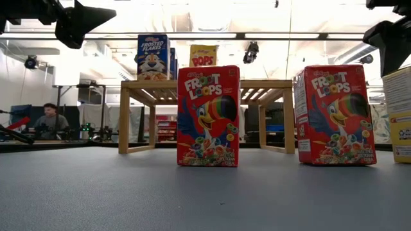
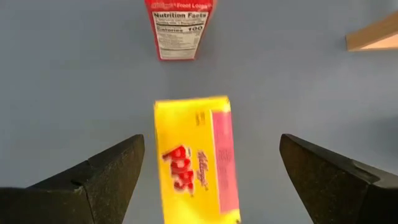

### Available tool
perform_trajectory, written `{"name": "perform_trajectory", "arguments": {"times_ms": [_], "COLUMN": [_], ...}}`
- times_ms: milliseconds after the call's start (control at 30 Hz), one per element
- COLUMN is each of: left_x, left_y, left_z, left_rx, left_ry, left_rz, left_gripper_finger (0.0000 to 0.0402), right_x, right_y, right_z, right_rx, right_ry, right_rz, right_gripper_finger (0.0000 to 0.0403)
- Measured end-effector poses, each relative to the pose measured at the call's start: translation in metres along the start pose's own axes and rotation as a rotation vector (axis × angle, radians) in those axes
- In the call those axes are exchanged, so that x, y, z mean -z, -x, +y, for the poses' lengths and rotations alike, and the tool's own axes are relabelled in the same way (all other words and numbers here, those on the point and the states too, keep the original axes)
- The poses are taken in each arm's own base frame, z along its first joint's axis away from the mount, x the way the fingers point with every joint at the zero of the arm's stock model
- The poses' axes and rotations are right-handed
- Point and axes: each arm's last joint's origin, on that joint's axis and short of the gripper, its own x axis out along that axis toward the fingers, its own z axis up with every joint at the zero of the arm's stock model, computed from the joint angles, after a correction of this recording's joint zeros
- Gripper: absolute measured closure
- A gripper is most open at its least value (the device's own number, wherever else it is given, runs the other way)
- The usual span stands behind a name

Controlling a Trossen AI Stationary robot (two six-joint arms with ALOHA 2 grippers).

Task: Stack cereal on shelf
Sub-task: Put the yellow cereal box on the shelf aligned with the other yellow cereal box

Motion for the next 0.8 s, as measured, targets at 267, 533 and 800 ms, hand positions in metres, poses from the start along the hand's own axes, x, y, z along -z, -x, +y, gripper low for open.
{"name": "perform_trajectory", "arguments": {"times_ms": [267,533,800], "left_x": [0.000,0.000,0.000], "left_y": [0.000,0.000,0.000], "left_z": [0.000,0.000,0.000], "left_rx": [0.000,0.000,0.000], "left_ry": [-0.001,0.000,0.000], "left_rz": [0.001,0.000,0.000], "left_gripper_finger": [0.0109,0.0109,0.0109], "right_x": [0.002,0.014,0.014], "right_y": [-0.006,-0.024,-0.034], "right_z": [0.000,-0.002,0.001], "right_rx": [0.012,0.021,-0.039], "right_ry": [0.001,-0.016,0.014], "right_rz": [-0.001,0.040,0.010], "right_gripper_finger": [0.0038,0.0038,0.0059]}}
